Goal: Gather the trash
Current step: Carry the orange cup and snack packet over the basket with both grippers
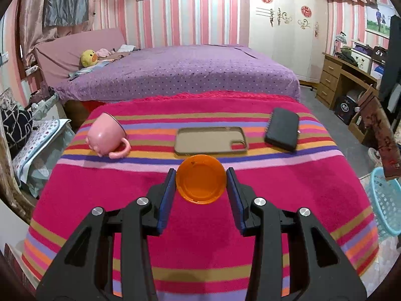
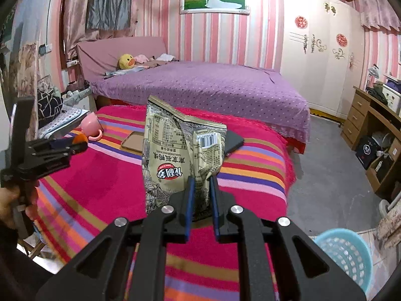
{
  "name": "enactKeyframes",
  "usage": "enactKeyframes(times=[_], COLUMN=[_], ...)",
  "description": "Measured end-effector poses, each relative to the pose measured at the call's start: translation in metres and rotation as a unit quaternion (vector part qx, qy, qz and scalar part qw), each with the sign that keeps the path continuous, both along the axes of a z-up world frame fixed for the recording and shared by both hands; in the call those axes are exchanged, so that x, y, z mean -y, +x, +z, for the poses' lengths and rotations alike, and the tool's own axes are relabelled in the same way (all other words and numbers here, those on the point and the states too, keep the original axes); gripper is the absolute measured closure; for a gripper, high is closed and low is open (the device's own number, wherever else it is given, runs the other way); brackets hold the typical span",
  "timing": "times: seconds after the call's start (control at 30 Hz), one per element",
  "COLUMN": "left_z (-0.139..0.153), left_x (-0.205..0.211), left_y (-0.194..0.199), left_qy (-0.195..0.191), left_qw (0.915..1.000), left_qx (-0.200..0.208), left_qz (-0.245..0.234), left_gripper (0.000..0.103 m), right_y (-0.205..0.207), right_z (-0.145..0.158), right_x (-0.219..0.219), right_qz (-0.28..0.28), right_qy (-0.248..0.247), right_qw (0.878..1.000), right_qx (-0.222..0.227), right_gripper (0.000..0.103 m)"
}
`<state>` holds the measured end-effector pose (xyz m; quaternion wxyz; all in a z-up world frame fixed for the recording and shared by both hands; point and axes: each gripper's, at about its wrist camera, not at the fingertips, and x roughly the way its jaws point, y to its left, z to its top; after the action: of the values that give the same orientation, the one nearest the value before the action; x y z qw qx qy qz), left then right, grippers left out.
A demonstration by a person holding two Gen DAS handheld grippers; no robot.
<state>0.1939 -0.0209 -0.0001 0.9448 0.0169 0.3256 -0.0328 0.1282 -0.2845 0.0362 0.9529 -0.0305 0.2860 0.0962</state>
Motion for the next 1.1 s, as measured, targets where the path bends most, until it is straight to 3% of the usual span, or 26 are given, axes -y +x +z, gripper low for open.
enactKeyframes(times=[0.23,0.37,0.73,1.1], left_z=[-0.004,-0.003,0.005,-0.01], left_x=[0.03,0.055,0.139,0.231], left_y=[-0.024,-0.04,-0.068,-0.066], left_qy=[-0.016,0.0,0.002,-0.001], left_qw=[0.9995,0.999,0.9945,0.987], left_qx=[-0.01,-0.001,0.025,0.026], left_qz=[-0.026,-0.046,-0.101,-0.158], left_gripper=[0.064,0.064,0.064,0.064], right_y=[-0.047,-0.064,-0.081,-0.09], right_z=[0.001,-0.003,-0.029,-0.06], right_x=[0.024,0.047,0.124,0.216], right_qz=[-0.017,-0.049,-0.113,-0.198], right_qy=[0.005,0.012,-0.008,0.009], right_qw=[1.0,0.999,0.994,0.98], right_qx=[0.002,0.008,0.004,-0.012], right_gripper=[0.09,0.09,0.09,0.09])
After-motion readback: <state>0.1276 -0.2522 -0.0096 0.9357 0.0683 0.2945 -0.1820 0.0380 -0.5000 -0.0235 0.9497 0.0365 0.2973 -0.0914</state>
